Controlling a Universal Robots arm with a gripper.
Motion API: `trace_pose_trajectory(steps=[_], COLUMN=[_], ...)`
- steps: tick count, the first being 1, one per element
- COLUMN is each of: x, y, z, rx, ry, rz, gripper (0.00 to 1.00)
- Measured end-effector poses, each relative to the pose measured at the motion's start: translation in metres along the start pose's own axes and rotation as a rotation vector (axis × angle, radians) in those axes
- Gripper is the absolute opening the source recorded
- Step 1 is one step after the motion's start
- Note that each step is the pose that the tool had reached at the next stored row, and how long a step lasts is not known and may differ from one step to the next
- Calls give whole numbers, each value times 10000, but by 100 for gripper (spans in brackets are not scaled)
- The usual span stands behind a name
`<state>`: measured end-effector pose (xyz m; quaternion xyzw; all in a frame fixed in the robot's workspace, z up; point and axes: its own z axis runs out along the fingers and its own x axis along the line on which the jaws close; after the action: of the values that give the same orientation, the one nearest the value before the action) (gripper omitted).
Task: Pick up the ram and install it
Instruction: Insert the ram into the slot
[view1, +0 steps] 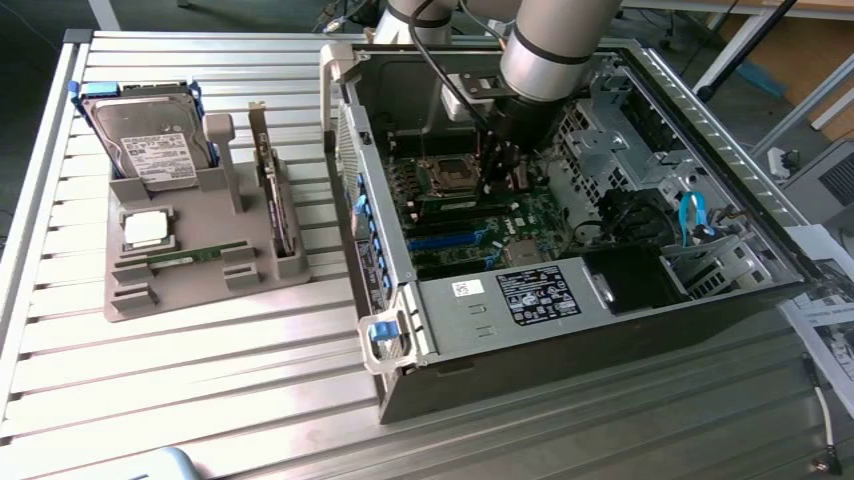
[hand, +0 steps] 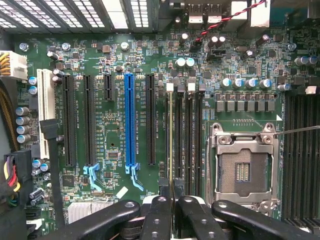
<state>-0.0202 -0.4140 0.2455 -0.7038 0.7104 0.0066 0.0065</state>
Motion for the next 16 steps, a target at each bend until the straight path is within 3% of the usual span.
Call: trace_pose_trajectory(steps=[16], x=[-6], y=[0], z=[33], rx=[5], ry=[-3], rz=[1], gripper=[12])
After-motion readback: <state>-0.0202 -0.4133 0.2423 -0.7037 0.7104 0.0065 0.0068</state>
